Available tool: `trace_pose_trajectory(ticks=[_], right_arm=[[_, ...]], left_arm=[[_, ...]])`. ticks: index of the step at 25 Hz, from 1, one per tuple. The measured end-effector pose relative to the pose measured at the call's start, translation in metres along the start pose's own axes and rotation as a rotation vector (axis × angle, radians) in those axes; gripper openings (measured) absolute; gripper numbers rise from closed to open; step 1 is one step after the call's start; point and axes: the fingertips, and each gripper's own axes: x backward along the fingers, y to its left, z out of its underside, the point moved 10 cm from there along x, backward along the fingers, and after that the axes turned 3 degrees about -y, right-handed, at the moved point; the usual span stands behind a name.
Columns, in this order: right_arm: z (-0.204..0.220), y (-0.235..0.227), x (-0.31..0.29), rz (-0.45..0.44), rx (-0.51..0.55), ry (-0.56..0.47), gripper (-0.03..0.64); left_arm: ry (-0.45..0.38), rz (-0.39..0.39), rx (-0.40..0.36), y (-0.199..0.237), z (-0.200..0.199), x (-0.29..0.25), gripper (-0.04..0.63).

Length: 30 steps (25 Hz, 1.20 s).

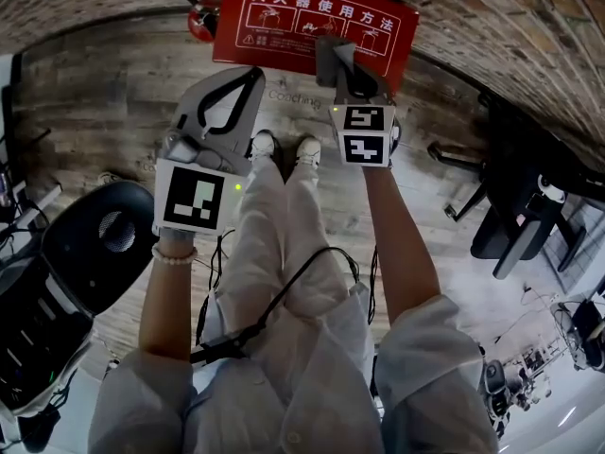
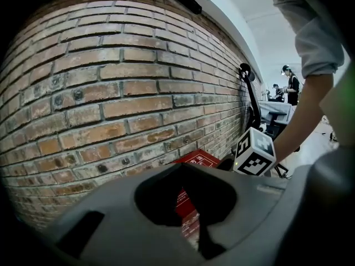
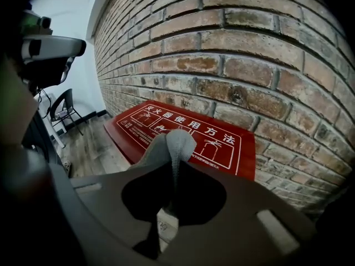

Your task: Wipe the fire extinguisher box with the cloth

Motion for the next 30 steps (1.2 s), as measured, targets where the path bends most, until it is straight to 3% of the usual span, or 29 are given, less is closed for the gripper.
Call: trace_pose_trajectory(ticks=[30], right_arm=[[0.043,-0.074,0.040,0.173,-0.054,0.071,0.026]], left_arm=[[-0.003,0.034,-0.013,-0.013,-0.004,-0.014,-0.002]])
